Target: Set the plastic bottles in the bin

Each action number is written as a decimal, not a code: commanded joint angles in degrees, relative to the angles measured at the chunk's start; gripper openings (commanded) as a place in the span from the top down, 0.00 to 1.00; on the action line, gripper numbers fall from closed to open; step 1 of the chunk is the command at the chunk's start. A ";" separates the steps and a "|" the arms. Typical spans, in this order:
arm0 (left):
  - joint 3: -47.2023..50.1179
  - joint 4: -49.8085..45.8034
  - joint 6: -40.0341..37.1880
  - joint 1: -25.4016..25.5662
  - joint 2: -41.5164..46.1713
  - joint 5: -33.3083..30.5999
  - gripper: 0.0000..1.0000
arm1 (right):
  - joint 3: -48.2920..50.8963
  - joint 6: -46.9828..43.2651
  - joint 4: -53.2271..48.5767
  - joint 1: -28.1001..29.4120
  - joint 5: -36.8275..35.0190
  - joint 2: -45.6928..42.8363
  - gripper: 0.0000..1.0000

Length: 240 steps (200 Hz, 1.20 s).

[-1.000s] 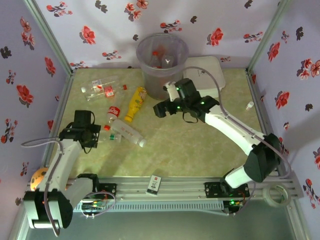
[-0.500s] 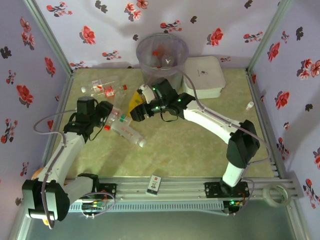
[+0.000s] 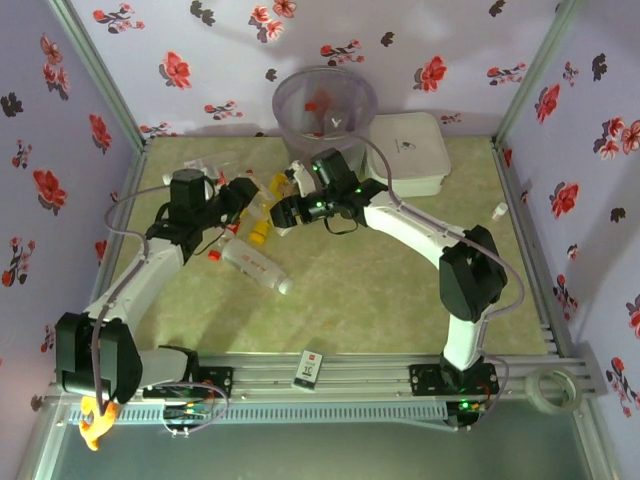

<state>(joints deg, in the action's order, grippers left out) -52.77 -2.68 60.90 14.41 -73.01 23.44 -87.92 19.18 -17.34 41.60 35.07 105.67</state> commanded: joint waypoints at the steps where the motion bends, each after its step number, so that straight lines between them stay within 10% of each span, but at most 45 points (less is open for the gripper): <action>1: -1.57 4.08 -0.28 0.29 -1.30 1.71 0.96 | -0.14 1.04 1.86 0.27 2.80 0.28 0.39; 49: -1.97 7.34 1.27 0.33 -2.48 1.38 0.92 | 0.76 0.40 1.23 0.06 3.94 0.40 0.34; 125: -1.46 9.36 2.96 0.42 -2.58 1.41 0.87 | 1.44 1.33 3.63 -1.17 5.62 -0.09 0.59; 144: -1.41 8.93 2.53 0.40 -2.16 1.40 0.72 | 1.13 0.47 3.42 -1.44 5.30 -0.94 0.65; 187: -1.29 6.95 -0.34 -0.59 -0.64 0.94 0.02 | 0.19 -0.97 2.05 -1.79 2.77 -3.22 0.72; 240: 1.17 0.54 -1.53 -3.67 4.58 -3.71 0.00 | -3.56 -5.91 -4.46 -3.11 -8.26 -8.18 0.76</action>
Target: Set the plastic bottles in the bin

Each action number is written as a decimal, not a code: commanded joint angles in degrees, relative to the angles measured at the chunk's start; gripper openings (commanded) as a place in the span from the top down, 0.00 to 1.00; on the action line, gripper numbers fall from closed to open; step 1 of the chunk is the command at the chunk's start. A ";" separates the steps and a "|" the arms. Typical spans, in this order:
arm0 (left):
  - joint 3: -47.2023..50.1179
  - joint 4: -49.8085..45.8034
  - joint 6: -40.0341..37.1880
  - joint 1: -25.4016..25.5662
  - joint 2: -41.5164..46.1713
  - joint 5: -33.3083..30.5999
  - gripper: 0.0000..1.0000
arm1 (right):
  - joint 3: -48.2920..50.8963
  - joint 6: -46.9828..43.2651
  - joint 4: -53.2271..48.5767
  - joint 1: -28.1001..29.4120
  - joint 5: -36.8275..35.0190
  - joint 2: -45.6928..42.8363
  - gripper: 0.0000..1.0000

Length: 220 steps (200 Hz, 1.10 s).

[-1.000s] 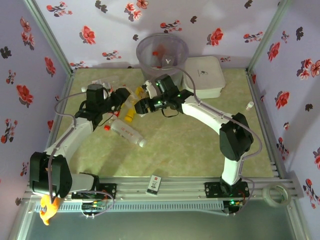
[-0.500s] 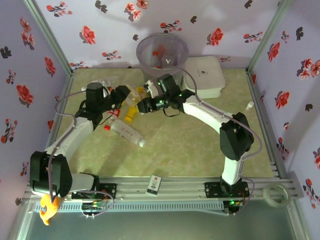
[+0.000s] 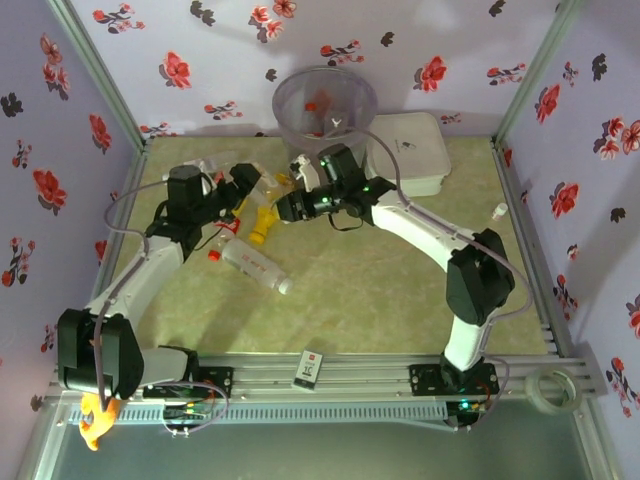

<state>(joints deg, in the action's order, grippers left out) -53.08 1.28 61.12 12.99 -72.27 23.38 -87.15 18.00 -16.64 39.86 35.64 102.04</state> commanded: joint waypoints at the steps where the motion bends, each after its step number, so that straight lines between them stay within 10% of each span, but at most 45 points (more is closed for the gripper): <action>1: 1.57 -3.53 -1.82 -2.35 3.95 -3.71 0.00 | -4.55 -4.95 -5.51 -1.36 -9.23 -4.61 0.77; 95: 2.62 -20.18 -10.49 -2.91 7.36 -11.80 0.00 | -29.75 -17.99 -24.69 -6.08 -38.63 -0.89 0.79; 220: 2.65 -26.31 -13.54 -1.76 10.35 -16.14 0.00 | -57.37 -22.73 -31.89 -10.85 -47.71 23.01 0.80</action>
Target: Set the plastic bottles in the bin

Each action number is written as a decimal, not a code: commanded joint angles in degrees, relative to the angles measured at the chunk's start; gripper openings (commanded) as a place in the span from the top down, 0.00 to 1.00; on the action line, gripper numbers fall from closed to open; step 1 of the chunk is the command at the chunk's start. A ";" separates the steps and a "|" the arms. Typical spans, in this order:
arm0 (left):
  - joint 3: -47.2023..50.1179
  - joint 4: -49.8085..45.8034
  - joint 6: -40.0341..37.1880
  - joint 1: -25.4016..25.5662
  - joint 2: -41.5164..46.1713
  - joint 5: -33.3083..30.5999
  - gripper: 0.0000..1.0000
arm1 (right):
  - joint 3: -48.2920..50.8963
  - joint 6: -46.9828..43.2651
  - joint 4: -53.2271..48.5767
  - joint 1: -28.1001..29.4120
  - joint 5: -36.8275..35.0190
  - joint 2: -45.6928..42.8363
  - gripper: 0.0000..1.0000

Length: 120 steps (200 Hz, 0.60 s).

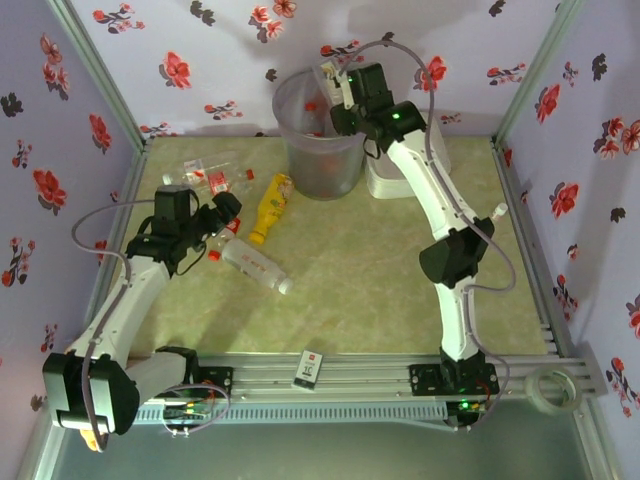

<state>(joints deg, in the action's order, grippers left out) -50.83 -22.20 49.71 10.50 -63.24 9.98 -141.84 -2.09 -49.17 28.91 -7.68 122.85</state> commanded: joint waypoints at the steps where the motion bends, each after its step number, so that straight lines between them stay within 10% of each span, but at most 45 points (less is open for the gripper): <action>1: 0.39 -3.02 -2.15 0.74 1.30 -2.75 0.00 | -2.71 -2.74 0.69 0.14 -4.42 2.30 0.80; 46: 0.47 -4.39 -2.87 1.13 1.24 -3.91 0.00 | -1.54 -2.76 1.18 0.01 -3.98 5.03 0.76; 120: 0.27 -3.91 -3.13 1.27 0.40 -3.87 0.00 | -0.59 -2.66 1.65 -0.08 -4.57 5.66 0.42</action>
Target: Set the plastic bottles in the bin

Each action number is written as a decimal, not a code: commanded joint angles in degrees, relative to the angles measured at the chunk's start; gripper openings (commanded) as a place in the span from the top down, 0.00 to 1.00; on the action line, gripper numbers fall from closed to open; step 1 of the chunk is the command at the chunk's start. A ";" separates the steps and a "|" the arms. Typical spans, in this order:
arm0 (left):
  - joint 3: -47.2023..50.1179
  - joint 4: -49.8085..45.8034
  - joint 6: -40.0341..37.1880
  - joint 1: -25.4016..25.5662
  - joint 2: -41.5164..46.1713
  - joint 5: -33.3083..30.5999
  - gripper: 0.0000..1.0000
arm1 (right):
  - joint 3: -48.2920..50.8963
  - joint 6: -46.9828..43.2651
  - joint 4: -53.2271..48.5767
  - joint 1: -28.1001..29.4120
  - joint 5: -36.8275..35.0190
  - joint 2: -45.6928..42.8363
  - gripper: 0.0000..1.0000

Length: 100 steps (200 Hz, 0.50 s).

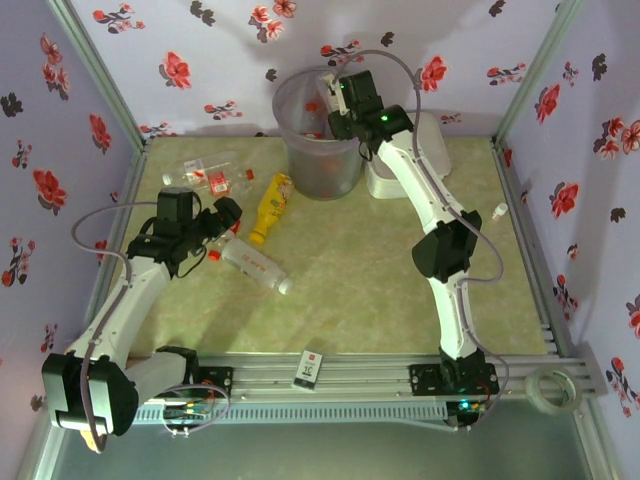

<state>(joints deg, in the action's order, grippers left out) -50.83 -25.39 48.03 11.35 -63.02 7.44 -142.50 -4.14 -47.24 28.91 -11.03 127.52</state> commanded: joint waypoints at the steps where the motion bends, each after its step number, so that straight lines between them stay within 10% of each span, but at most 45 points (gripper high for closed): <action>1: 0.23 -0.72 -1.45 0.42 0.18 -1.35 0.00 | 0.09 -0.61 -0.29 -0.08 -1.21 1.02 0.42; 100: -1.60 -4.20 -4.55 0.34 -0.86 -4.41 0.00 | -5.60 0.42 -0.66 0.01 4.51 -1.36 0.31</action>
<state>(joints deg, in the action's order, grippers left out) -50.83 -26.61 46.41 11.38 -63.05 5.85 -145.34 -4.12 -47.40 28.91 -9.37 127.63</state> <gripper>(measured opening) 0.996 0.676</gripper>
